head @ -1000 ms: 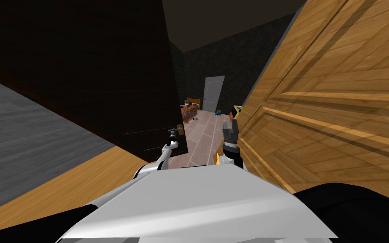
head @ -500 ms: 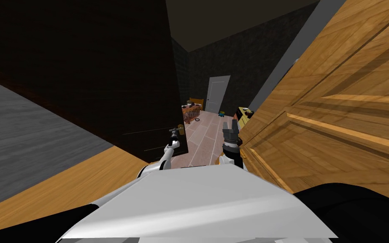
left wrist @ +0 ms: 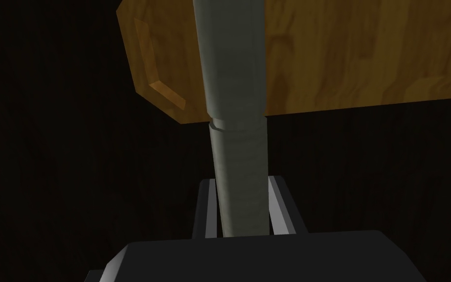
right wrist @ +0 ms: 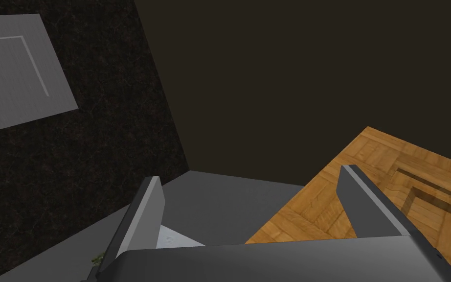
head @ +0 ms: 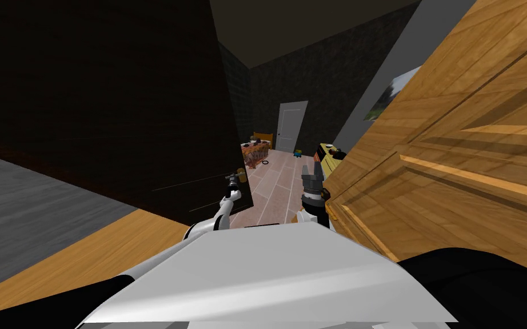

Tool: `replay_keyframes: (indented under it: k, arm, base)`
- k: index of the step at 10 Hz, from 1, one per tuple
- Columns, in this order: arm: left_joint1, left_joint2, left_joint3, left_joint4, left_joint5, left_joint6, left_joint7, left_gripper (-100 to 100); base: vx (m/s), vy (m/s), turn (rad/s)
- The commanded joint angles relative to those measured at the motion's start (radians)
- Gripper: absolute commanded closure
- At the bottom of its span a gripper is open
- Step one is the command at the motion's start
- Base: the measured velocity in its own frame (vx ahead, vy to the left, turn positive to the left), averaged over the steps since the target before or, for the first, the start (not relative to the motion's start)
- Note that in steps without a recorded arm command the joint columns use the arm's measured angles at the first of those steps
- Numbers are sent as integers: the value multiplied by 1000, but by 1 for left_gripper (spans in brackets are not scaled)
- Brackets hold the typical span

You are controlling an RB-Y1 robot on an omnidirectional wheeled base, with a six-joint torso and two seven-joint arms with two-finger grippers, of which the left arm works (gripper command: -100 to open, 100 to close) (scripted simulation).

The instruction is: Push the door open

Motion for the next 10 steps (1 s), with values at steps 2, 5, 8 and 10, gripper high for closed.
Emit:
replay_keyframes:
  k: [2, 5, 8, 10]
  arm:
    - [-18, 17, 29, 7, 23, -26, -35, 100]
    - [-39, 17, 74, 37, 72, -61, -101, 100]
    - [-60, 0, 117, 66, 120, -93, -164, 100]
    - [-60, 0, 117, 60, 120, -93, -164, 100]
  base:
    - [93, 22, -21]
    - [88, 19, -39]
    - [129, 10, -39]
    - [59, 2, 0]
